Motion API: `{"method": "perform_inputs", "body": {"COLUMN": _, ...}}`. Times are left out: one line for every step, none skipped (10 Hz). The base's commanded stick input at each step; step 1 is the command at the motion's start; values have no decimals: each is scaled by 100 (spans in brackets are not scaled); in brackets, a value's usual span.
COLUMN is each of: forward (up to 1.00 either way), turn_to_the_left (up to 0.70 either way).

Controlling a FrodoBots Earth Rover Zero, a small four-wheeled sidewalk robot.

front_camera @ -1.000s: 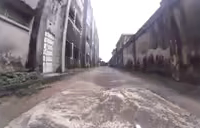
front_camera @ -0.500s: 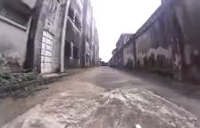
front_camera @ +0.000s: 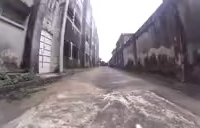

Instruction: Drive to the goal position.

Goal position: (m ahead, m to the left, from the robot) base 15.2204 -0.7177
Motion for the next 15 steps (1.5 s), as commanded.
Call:
{"method": "perform_inputs", "body": {"forward": 30, "turn_to_the_left": 0}}
{"method": "perform_inputs", "body": {"forward": 30, "turn_to_the_left": 0}}
{"method": "perform_inputs", "body": {"forward": 30, "turn_to_the_left": 0}}
{"method": "perform_inputs", "body": {"forward": 30, "turn_to_the_left": 0}}
{"method": "perform_inputs", "body": {"forward": 30, "turn_to_the_left": 0}}
{"method": "perform_inputs", "body": {"forward": 30, "turn_to_the_left": 0}}
{"method": "perform_inputs", "body": {"forward": 30, "turn_to_the_left": 0}}
{"method": "perform_inputs", "body": {"forward": 30, "turn_to_the_left": 0}}
{"method": "perform_inputs", "body": {"forward": 30, "turn_to_the_left": 0}}
{"method": "perform_inputs", "body": {"forward": 30, "turn_to_the_left": 0}}
{"method": "perform_inputs", "body": {"forward": 30, "turn_to_the_left": 0}}
{"method": "perform_inputs", "body": {"forward": 30, "turn_to_the_left": 0}}
{"method": "perform_inputs", "body": {"forward": 30, "turn_to_the_left": 0}}
{"method": "perform_inputs", "body": {"forward": 30, "turn_to_the_left": 0}}
{"method": "perform_inputs", "body": {"forward": 30, "turn_to_the_left": 0}}
